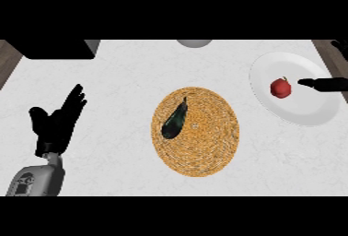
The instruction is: Pick the bell pepper from the placemat and place it in the plate
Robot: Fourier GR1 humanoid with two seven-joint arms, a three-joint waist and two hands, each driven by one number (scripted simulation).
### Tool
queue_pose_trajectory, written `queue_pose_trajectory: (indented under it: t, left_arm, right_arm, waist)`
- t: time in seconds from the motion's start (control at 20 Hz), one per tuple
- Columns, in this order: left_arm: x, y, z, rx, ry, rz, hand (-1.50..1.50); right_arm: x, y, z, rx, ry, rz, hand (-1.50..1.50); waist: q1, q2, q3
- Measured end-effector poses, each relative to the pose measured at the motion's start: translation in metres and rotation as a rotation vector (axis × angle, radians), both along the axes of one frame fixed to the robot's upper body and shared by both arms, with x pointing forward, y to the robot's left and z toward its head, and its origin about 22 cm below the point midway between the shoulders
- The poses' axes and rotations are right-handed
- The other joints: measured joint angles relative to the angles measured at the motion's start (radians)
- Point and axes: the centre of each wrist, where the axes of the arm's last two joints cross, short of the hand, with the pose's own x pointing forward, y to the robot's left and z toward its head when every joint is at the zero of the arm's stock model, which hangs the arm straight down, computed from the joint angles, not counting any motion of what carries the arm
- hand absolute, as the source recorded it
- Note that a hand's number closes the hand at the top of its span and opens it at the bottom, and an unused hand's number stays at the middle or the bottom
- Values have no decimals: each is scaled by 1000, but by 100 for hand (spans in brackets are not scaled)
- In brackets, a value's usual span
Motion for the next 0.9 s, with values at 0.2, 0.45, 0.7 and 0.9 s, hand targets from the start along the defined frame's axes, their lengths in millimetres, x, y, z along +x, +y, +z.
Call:
queue_pose_trajectory:
  t: [0.2,0.45,0.7,0.9]
  left_arm:
    - [0,2,1,-2,-4,-2,0]
    - [7,-2,6,-8,-8,-16,0]
    - [9,-1,9,-8,-7,-21,0]
    - [5,-3,7,-4,-7,-21,0]
  right_arm:
    - [-10,-22,3,132,68,52,-150]
    - [-29,-51,-1,177,64,81,-150]
    - [-41,-68,-2,184,45,82,-150]
    - [-58,-88,-4,181,44,69,-150]
  waist:
    - [4,2,0]
    - [10,5,1]
    - [15,7,1]
    - [21,9,2]
